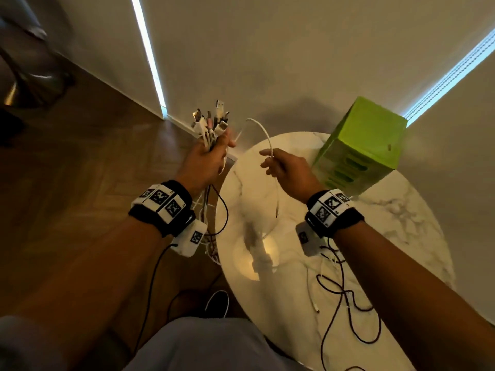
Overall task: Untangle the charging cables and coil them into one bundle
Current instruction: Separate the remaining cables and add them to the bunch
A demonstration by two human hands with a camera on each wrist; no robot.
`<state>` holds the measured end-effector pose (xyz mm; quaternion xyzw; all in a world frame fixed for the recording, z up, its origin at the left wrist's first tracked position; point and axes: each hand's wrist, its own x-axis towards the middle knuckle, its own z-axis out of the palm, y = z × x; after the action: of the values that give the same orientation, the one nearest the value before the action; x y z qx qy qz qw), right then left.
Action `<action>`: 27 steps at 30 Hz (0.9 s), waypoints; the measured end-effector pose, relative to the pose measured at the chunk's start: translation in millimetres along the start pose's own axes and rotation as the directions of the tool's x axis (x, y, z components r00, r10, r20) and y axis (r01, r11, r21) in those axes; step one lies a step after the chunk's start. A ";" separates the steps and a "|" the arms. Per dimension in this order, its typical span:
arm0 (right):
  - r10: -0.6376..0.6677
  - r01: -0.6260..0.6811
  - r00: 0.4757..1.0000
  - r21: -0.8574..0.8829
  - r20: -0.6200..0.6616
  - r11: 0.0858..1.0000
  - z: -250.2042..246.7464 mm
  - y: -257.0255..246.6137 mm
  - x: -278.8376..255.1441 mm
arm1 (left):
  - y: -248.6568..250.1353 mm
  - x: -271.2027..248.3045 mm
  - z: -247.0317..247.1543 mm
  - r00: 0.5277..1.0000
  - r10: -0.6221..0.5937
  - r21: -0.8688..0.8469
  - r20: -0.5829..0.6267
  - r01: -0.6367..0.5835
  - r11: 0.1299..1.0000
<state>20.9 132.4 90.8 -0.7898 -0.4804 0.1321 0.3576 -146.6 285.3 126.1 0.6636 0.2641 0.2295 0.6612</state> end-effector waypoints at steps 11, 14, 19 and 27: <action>0.001 -0.108 0.952 0.334 0.305 0.936 116.3 -45.1 0.9 | 2.9 -6.5 -79.0 0.997 0.064 -0.084 -0.049 -0.068 0.994; 0.145 -0.212 0.822 0.059 0.551 0.976 144.5 -27.6 -12.3 | -1.1 -9.0 -92.9 0.998 0.061 -0.088 -0.018 -0.063 0.994; 0.490 -0.236 0.575 -0.440 0.655 0.866 149.1 -7.4 -23.2 | -8.7 -12.1 -106.7 0.998 0.016 -0.076 0.062 -0.012 0.997; -0.053 -0.131 0.937 0.488 0.346 0.863 105.8 -78.7 27.4 | -20.7 -15.3 -103.7 0.969 -0.077 0.003 0.236 0.079 0.997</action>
<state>-76.0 224.4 73.8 -0.6426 -0.4682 0.3975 0.4580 -227.0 353.3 108.3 0.6731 0.2089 0.1237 0.6986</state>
